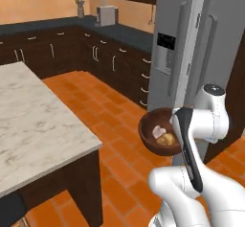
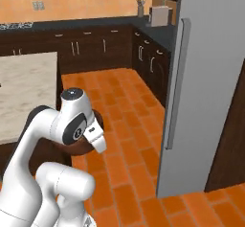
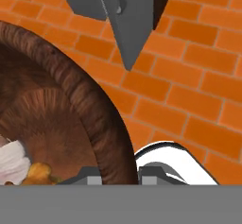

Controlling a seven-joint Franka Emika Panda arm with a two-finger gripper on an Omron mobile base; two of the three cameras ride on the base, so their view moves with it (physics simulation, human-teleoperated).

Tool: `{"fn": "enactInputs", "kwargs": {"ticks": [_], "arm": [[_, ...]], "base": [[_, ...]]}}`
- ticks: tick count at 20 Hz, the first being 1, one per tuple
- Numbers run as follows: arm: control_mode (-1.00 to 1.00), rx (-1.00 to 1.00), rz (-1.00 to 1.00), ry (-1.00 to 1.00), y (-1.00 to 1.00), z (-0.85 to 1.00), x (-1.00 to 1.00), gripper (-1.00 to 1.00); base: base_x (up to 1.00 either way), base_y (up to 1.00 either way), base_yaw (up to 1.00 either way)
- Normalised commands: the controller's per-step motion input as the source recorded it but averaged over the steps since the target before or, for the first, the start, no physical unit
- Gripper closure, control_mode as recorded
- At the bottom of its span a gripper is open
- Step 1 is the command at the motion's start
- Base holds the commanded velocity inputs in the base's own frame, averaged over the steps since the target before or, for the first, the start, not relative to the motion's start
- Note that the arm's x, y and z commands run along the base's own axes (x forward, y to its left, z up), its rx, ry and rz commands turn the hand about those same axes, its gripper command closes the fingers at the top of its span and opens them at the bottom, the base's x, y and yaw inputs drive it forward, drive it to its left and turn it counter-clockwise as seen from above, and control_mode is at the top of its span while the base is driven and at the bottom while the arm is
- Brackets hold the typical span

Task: Pick the chicken drumstick and garlic from their plates and place them in the bowl. Then put the bowl in the fridge.

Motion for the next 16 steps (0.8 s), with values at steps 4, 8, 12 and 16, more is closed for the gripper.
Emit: {"fn": "enactInputs", "kwargs": {"ticks": [4, 8, 12, 16], "arm": [[1.00, 0.00, 0.00, 0.00, 0.00, 0.00, 0.00, 1.00], [1.00, 0.00, 0.00, 0.00, 0.00, 0.00, 0.00, 1.00], [1.00, 0.00, 0.00, 0.00, 0.00, 0.00, 0.00, 1.00], [1.00, 0.00, 0.00, 0.00, 0.00, 0.00, 0.00, 1.00]], "base": [[0.89, -0.50, 0.61], [0.93, -0.45, 0.47], [0.92, -0.24, 0.25], [1.00, -0.19, 0.03]]}}
